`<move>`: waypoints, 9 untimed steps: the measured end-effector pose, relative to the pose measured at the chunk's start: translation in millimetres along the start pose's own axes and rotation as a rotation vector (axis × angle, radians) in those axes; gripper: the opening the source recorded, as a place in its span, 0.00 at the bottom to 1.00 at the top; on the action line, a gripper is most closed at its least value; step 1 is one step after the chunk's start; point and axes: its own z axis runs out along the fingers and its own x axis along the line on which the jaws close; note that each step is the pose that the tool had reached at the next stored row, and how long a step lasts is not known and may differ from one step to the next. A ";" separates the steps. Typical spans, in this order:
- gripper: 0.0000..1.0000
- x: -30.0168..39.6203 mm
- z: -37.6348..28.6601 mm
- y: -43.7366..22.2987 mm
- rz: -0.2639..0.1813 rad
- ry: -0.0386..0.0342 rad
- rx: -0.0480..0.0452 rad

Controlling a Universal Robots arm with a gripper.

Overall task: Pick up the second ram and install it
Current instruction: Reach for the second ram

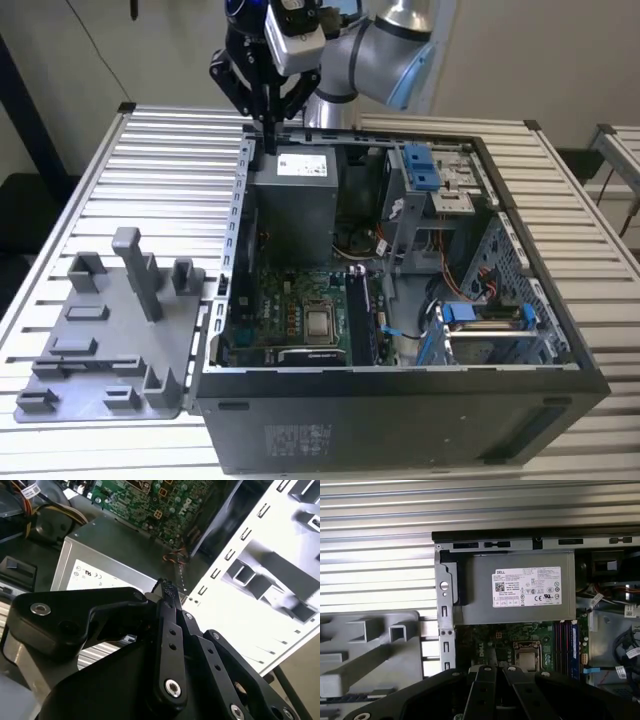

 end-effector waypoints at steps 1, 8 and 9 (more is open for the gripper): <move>0.11 1.2 0.0 -0.1 0.000 0.0000 0.0000; 0.11 9.2 0.0 -0.6 0.000 0.0000 0.0000; 0.11 10.3 0.0 -0.7 0.000 0.0000 0.0000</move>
